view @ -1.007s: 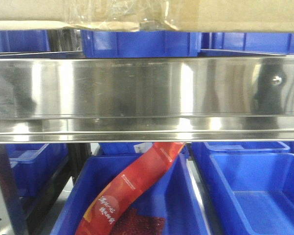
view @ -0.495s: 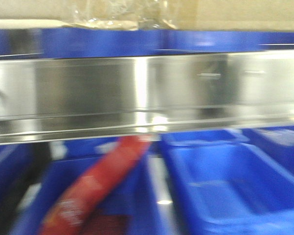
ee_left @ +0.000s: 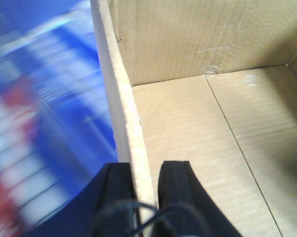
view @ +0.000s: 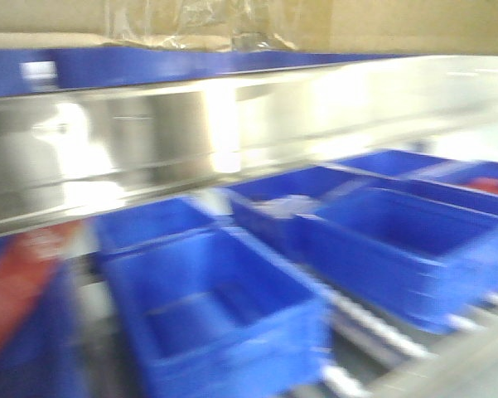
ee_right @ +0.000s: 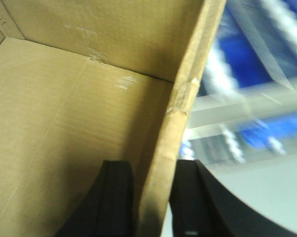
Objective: Grab carton from right shelf to conveyor
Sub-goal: 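Drive the base toward the red conveyor holding the carton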
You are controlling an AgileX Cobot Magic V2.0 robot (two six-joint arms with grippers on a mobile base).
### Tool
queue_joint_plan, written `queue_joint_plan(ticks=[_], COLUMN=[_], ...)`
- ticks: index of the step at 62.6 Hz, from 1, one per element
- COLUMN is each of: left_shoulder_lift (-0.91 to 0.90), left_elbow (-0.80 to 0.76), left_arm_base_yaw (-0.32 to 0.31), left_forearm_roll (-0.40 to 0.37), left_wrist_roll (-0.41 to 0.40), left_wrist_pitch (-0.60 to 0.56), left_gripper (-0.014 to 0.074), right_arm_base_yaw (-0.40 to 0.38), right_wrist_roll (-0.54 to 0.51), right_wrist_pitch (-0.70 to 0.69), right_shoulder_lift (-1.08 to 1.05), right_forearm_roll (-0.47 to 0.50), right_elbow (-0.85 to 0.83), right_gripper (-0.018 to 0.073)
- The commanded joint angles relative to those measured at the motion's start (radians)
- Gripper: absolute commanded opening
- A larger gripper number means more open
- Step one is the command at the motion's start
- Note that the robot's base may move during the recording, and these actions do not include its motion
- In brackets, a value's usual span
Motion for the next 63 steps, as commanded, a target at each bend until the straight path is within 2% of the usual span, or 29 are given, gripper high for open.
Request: queue_joint_plan(ticks=[1,63], left_shoulder_lift=[-0.014,-0.014], left_elbow=[-0.005,-0.005], left_arm_base_yaw=[-0.012,-0.012], left_forearm_roll=[-0.045,-0.045], left_wrist_roll=[0.012,0.012], left_wrist_pitch=[-0.053,-0.053], left_gripper=[-0.0016,-0.0016], right_arm_base_yaw=[0.003,0.003], right_wrist_roll=[-0.023,-0.023], right_wrist_pitch=[-0.051,-0.051], right_shoulder_lift=[-0.012,-0.012], right_forearm_roll=[0.023,0.023], right_elbow=[-0.004,-0.004], right_gripper=[-0.0068,-0.0068])
